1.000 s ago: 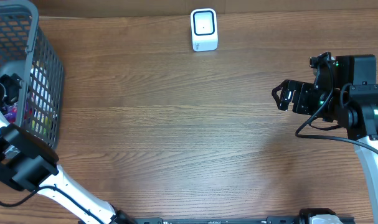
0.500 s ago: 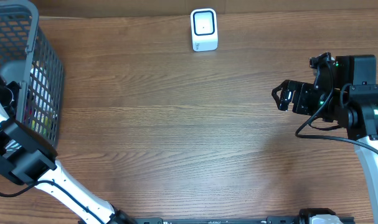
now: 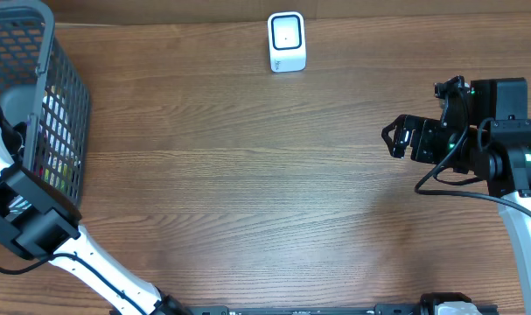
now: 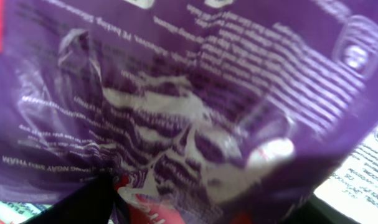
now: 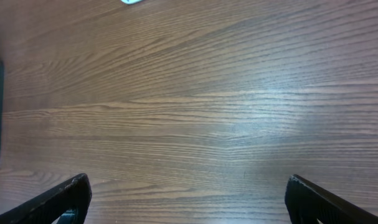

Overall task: Scan the item barcode
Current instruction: 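Lift purple pack out and carry it toward the table center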

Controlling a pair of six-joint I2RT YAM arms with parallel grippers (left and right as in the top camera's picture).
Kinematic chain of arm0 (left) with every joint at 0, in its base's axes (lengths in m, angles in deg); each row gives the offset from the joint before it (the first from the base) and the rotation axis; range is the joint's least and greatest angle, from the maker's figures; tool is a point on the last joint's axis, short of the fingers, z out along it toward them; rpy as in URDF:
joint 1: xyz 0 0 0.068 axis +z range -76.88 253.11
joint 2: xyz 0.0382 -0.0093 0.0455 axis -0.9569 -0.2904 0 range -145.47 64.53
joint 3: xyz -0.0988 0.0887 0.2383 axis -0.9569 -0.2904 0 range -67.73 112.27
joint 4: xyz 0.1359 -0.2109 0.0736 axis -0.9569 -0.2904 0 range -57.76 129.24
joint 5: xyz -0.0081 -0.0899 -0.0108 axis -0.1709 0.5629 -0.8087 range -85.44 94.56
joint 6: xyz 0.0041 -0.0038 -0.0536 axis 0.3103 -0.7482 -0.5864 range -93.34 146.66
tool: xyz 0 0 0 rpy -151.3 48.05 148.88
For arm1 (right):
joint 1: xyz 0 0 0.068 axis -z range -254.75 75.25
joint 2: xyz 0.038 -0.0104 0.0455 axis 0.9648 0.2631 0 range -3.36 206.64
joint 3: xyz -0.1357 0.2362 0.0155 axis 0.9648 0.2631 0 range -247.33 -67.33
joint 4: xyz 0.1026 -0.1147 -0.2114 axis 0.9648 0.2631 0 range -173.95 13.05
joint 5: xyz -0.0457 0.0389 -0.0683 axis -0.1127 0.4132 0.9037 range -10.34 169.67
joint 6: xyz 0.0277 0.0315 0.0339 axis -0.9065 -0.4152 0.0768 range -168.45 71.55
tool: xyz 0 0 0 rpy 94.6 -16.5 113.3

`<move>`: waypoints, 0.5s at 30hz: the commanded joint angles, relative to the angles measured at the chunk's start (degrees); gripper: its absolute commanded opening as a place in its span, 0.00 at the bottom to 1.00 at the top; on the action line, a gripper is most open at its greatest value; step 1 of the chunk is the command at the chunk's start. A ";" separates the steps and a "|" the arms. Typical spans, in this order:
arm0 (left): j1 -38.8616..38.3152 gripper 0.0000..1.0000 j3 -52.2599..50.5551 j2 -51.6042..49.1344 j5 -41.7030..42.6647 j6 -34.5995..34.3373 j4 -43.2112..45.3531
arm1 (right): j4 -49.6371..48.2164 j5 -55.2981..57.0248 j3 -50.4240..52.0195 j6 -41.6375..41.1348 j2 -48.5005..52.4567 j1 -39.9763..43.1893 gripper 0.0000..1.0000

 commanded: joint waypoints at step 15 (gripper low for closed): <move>-0.09 0.04 28.48 0.59 5.90 -4.04 -16.24 | -0.24 0.59 -1.18 -0.02 0.07 0.11 1.00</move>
